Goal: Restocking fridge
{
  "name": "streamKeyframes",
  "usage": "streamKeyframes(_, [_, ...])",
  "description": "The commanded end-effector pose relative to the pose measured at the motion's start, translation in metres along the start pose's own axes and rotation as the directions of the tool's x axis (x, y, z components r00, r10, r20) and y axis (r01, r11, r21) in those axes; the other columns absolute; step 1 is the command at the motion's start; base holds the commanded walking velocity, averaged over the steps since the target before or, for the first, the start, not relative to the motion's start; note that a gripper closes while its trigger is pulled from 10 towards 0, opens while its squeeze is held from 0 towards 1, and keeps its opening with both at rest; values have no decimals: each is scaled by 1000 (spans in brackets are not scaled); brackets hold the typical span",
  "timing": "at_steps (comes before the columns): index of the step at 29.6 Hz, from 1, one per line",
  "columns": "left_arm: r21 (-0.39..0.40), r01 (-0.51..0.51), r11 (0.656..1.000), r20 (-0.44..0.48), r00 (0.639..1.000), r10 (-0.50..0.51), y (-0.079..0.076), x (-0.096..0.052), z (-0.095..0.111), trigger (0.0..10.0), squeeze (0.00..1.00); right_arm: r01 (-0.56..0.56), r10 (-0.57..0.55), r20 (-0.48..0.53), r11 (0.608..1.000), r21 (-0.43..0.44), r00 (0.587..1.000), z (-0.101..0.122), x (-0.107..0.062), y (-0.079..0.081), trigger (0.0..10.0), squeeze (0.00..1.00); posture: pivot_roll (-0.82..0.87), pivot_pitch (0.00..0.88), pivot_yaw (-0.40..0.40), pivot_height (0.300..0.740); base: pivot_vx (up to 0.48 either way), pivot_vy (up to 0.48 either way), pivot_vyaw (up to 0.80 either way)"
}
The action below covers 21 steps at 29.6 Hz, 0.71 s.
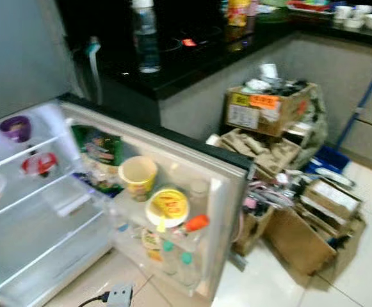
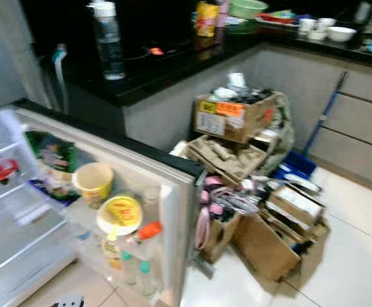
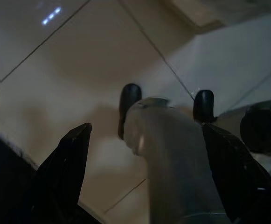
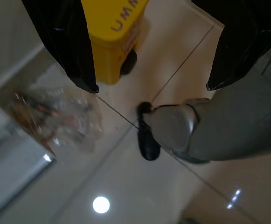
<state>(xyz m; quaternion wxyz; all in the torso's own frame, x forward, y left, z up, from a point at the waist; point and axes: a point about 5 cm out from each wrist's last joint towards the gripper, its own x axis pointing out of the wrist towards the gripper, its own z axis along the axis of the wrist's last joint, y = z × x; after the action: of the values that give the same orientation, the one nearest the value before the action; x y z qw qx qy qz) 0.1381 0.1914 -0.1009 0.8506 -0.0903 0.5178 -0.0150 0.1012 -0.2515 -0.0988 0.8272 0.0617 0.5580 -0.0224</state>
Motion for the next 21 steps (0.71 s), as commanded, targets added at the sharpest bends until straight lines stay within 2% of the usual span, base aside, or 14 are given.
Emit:
streamKeyframes(1, [3,-1,1000,-25,1000,1,-1,-1,-7,10000,0,-3,3,7,1000,5,1000,0,1,4,10000,0,-105,0,-17,740,0,0,775])
streamKeyframes(11, [11,-2,1000,-27,1000,2,0,-1,-7,10000,0,5,-6,18,1000,15,1000,5,5,13,10000,0,-103,0,-18,740,0,0,764])
streamKeyframes(14, [12,-4,1000,-29,1000,4,0,-1,-8,10000,0,39,-40,24,999,24,999,6,5,12,10000,0,-103,0,-16,740,0,0,0])
streamKeyframes(21, [24,-4,1000,-44,999,5,0,-1,-9,10000,0,40,-40,17,999,27,999,4,4,9,10000,0,-101,0,-18,740,0,0,0])
